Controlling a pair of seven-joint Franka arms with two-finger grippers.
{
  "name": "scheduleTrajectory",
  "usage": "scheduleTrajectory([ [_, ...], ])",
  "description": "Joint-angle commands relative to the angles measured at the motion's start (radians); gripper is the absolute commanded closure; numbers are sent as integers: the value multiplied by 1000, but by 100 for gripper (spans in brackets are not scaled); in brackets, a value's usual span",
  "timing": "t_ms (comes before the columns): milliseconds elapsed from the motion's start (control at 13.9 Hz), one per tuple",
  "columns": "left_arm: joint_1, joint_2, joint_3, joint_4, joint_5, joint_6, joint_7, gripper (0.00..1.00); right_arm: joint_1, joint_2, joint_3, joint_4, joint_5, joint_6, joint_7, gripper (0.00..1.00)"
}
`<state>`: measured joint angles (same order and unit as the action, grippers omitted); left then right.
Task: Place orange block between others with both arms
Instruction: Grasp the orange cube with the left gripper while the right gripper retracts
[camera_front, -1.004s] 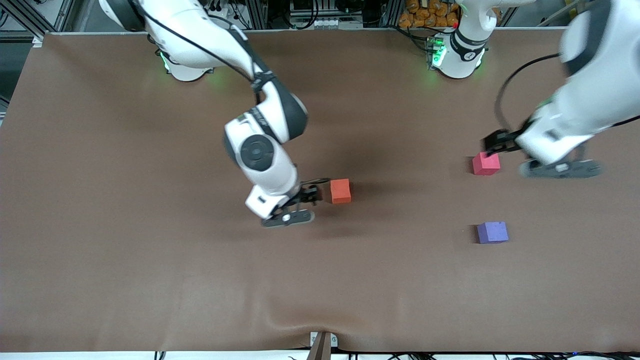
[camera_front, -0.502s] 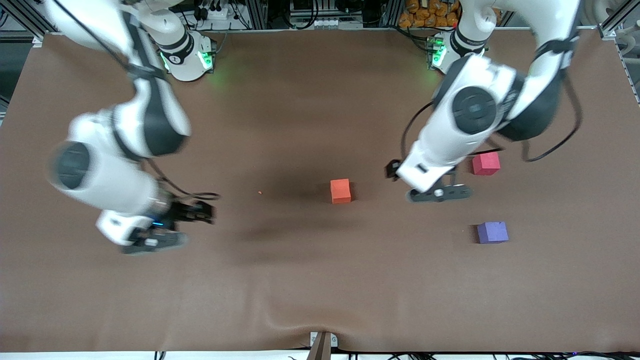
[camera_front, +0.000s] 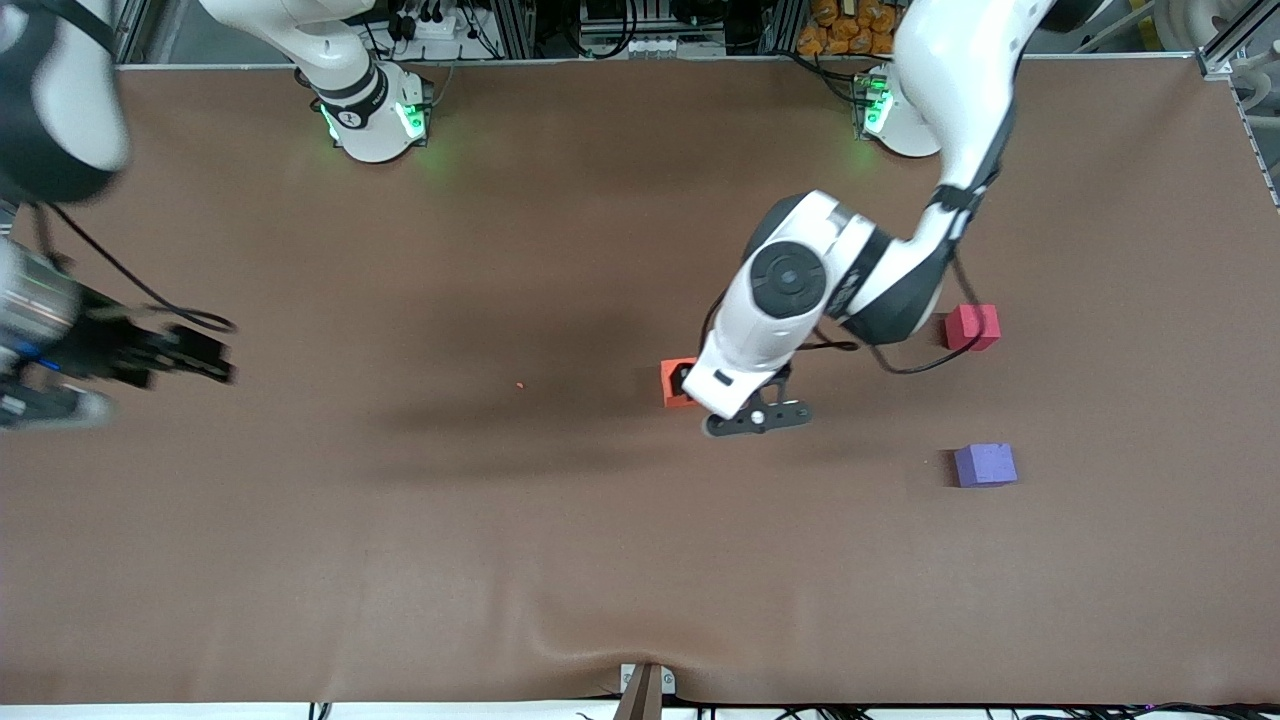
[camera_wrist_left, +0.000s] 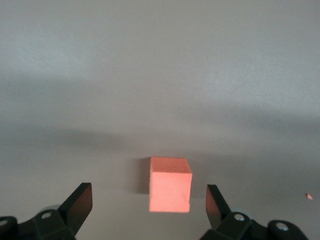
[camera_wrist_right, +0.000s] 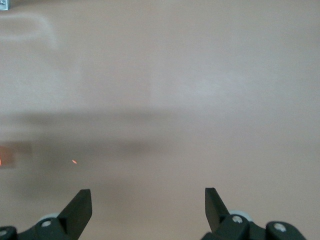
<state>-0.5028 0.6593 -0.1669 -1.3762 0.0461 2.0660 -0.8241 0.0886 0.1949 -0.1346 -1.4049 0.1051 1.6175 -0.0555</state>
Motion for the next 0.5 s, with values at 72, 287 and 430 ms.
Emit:
scheduleTrajectory([
  [72, -161, 88, 131, 55, 23, 63, -104, 0, -76, -178, 24, -98, -45, -118, -17, 0],
  [287, -177, 124, 136, 46, 24, 88, -121, 0, -92, -224, 21, -97, -81, -174, -9, 0],
  [430, -192, 131, 136, 37, 27, 88, -113, 0, -112, -224, 21, -89, -94, -176, -10, 0],
])
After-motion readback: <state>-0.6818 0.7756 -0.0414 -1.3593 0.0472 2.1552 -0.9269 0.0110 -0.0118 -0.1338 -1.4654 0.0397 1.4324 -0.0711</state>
